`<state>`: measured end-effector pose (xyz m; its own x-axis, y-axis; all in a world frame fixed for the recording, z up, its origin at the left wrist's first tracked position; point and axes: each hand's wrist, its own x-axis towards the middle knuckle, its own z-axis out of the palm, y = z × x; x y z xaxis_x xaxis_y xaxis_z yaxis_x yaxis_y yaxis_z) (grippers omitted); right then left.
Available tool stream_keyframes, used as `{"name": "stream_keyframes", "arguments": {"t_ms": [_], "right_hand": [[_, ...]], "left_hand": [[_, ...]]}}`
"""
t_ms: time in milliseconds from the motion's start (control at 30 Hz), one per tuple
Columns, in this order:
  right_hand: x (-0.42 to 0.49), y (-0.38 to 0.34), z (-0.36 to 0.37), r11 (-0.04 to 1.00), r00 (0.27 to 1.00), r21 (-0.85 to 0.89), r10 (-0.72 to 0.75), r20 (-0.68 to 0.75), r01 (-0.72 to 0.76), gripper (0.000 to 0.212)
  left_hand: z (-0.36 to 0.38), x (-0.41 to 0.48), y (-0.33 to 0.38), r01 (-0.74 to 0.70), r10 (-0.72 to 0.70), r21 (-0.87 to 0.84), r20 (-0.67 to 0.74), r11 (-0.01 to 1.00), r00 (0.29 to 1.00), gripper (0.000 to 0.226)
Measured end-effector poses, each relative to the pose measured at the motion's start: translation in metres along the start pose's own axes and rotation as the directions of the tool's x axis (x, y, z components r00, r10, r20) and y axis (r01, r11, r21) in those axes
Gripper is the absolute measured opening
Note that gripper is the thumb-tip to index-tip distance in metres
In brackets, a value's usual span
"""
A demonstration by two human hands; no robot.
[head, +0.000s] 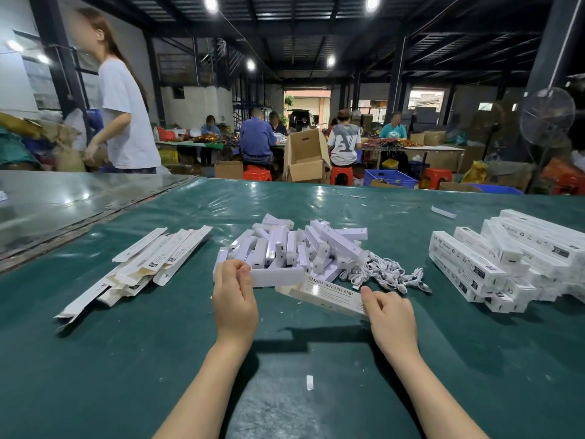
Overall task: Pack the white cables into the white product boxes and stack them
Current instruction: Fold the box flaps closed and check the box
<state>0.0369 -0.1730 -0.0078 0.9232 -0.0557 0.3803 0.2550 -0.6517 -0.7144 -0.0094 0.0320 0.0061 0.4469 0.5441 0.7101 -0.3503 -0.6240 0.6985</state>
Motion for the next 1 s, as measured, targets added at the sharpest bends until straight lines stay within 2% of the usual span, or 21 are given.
{"name": "stream_keyframes", "arguments": {"t_ms": [233,333,400,467,633,833,900,1000], "right_hand": [[0.002,0.000,0.001,0.996,0.997,0.082,0.032,-0.064,-0.027,0.054],[0.002,0.001,-0.001,0.986,0.996,0.160,0.057,-0.075,-0.044,0.053],[0.002,0.002,-0.001,0.976,0.994,0.209,0.081,-0.075,-0.064,0.049],[0.002,0.002,-0.001,0.977,0.994,0.207,0.071,-0.079,-0.053,0.048],[0.001,0.002,-0.001,0.992,0.996,0.123,0.021,-0.091,-0.009,0.052],[0.001,0.003,-0.005,0.996,0.995,0.086,0.010,-0.095,-0.002,0.054],[0.000,0.002,-0.006,0.996,0.997,0.088,0.020,-0.076,-0.013,0.052],[-0.002,0.001,-0.007,0.996,0.998,0.086,0.026,-0.058,-0.021,0.051]], "left_hand": [[0.003,-0.005,0.002,-0.050,0.054,-0.058,0.063,0.997,0.997,0.022],[0.005,-0.005,-0.004,0.110,-0.094,-0.098,0.155,0.989,0.983,0.022],[0.005,-0.003,-0.007,0.271,-0.230,-0.126,0.267,0.954,0.936,0.024],[0.003,0.000,-0.009,0.326,-0.270,-0.137,0.314,0.936,0.910,0.022],[-0.005,0.006,-0.012,0.239,-0.188,-0.151,0.294,0.959,0.937,0.022],[-0.009,0.011,-0.008,0.054,-0.021,-0.074,0.389,0.996,0.921,0.030],[-0.010,0.011,-0.008,0.085,-0.041,-0.092,0.406,0.992,0.913,0.028],[-0.012,0.014,-0.009,0.220,-0.134,-0.133,0.469,0.966,0.873,0.022]]}}
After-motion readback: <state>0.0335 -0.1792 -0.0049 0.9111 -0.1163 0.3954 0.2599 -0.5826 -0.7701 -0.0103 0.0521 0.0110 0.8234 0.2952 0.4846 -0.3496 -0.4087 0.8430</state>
